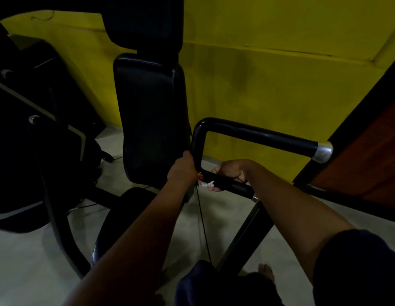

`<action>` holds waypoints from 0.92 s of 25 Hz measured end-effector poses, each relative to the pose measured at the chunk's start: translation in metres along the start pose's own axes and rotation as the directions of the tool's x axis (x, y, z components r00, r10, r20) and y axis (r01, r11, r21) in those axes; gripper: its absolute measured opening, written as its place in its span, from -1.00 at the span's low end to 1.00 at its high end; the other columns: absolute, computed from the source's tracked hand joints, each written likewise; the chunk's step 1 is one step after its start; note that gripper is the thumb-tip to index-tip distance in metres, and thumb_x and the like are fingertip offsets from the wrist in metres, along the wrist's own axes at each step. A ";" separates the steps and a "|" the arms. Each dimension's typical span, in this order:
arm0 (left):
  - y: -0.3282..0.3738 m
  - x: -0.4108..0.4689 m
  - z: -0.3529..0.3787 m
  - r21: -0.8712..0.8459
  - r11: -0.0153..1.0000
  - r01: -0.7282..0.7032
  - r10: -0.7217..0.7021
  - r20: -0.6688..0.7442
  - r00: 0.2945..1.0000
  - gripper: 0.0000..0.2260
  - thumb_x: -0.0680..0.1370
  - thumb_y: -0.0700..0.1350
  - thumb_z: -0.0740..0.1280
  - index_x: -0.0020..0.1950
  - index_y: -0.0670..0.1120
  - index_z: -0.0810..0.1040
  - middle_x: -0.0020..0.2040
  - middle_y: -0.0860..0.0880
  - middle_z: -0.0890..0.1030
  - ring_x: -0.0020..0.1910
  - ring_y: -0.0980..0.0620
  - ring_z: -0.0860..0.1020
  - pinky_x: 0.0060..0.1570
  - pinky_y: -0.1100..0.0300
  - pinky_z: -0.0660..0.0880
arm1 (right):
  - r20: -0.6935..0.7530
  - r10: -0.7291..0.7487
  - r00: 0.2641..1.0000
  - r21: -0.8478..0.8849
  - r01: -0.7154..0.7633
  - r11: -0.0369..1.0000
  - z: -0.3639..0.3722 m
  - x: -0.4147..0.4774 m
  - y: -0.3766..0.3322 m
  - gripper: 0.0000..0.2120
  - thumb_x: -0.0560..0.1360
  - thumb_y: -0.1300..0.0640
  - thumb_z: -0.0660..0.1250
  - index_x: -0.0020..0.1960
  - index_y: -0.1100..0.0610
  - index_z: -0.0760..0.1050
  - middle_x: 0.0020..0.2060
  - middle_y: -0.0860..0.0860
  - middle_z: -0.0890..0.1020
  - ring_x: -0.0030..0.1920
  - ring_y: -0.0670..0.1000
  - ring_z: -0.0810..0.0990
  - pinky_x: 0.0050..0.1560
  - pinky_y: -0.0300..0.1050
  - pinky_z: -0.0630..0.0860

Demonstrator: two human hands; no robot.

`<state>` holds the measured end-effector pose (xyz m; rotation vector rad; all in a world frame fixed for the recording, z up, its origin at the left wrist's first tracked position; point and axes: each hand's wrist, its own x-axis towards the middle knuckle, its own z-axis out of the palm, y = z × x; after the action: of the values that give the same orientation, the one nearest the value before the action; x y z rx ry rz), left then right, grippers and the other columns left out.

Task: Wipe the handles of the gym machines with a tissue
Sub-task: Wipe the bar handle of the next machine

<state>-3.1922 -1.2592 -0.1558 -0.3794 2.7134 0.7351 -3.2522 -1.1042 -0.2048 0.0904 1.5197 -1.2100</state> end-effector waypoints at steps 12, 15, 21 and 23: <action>-0.004 0.001 0.004 0.019 1.000 -0.018 0.019 -0.028 0.999 -0.53 0.52 -0.17 0.38 0.37 -0.16 0.26 0.22 -0.24 0.52 0.18 -0.22 0.53 0.12 -0.06 0.48 | -0.390 -0.555 0.735 -0.363 0.432 0.826 0.011 -0.026 0.018 -0.93 0.47 0.22 0.44 -0.04 0.15 0.66 -0.04 0.05 0.70 0.04 -0.05 0.64 0.12 -0.09 0.56; -0.005 -0.001 0.008 0.056 0.998 -0.037 0.039 -0.048 0.998 -0.49 0.53 -0.21 0.37 0.40 -0.19 0.22 0.22 -0.27 0.52 0.17 -0.23 0.54 0.13 -0.06 0.48 | -0.332 -0.766 0.551 -0.662 0.442 0.605 0.005 -0.055 0.046 -0.89 0.47 0.23 0.43 -0.10 0.04 0.67 -0.15 -0.15 0.70 -0.11 -0.28 0.62 -0.09 -0.38 0.47; -0.005 0.005 -0.005 0.084 0.995 -0.058 0.056 0.024 0.998 -0.37 0.45 -0.14 0.49 0.41 -0.21 0.26 0.23 -0.26 0.52 0.20 -0.22 0.52 0.15 -0.01 0.48 | -0.103 -0.937 0.334 -0.942 0.270 0.200 0.057 -0.019 0.040 -0.76 0.39 0.36 0.32 0.01 0.21 0.64 -0.07 0.16 0.68 -0.09 0.20 0.66 -0.18 -0.03 0.59; -0.007 0.001 -0.004 0.024 0.998 -0.063 0.062 0.049 0.997 -0.37 0.46 -0.15 0.47 0.43 -0.19 0.22 0.24 -0.26 0.50 0.20 -0.22 0.52 0.17 -0.02 0.49 | -0.020 -0.951 0.307 -0.978 0.190 0.082 0.052 -0.027 0.055 -0.78 0.42 0.32 0.35 0.05 0.18 0.61 0.05 0.16 0.66 -0.02 0.19 0.66 -0.20 -0.02 0.63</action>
<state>-3.1922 -1.2671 -0.1556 -0.2688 2.6972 0.7163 -3.1723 -1.1013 -0.2098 -1.2033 3.0143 -0.8023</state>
